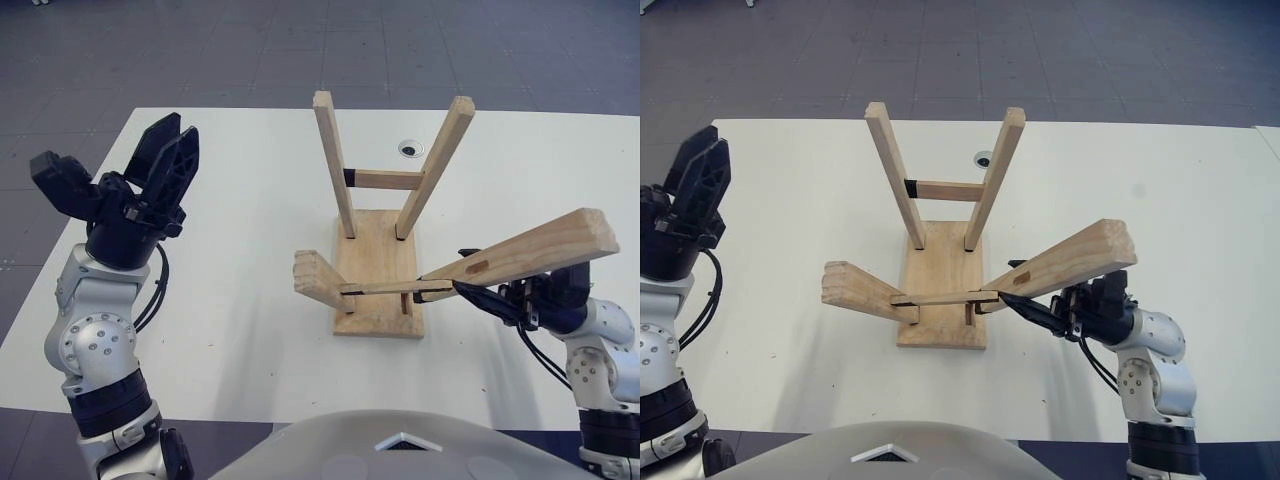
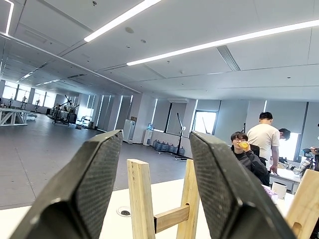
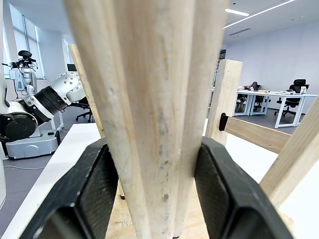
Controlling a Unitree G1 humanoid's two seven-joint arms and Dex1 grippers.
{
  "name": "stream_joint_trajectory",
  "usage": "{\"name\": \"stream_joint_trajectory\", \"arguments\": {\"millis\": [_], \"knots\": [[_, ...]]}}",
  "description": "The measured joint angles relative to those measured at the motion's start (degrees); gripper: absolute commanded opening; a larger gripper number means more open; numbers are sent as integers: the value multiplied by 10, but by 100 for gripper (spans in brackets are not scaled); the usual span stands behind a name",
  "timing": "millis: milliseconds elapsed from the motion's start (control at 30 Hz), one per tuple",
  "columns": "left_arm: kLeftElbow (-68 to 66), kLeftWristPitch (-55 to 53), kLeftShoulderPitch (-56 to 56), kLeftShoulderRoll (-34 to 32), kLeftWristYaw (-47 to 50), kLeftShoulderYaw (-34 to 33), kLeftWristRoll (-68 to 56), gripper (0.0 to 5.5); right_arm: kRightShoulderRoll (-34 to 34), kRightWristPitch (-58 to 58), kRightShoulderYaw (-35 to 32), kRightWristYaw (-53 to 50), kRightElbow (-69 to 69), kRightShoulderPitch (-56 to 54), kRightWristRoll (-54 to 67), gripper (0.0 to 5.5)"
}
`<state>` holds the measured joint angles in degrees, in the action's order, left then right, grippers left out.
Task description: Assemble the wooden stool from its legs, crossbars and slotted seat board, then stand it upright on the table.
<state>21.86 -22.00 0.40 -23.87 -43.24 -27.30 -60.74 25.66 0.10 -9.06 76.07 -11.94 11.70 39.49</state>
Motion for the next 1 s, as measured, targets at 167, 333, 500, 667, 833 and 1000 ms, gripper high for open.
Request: {"name": "stream_joint_trajectory", "arguments": {"millis": [167,333,500,667,833,1000], "knots": [[1,0,0,0,7,0,-9,245,-2,-4,29,-9,0,9,-18,215],[1,0,1,0,10,0,-11,245,-6,-16,48,-11,18,5,-29,215],[9,0,1,0,13,1,-17,245,-9,-37,46,-21,37,0,-30,215],[15,0,5,0,16,2,-18,245,-15,-63,41,-45,12,25,-34,215],[21,0,11,0,21,2,-21,245,-22,-85,40,-77,-43,79,-39,215],[26,0,14,1,26,4,-22,245,-28,-99,45,-98,-64,103,-43,215]]}}
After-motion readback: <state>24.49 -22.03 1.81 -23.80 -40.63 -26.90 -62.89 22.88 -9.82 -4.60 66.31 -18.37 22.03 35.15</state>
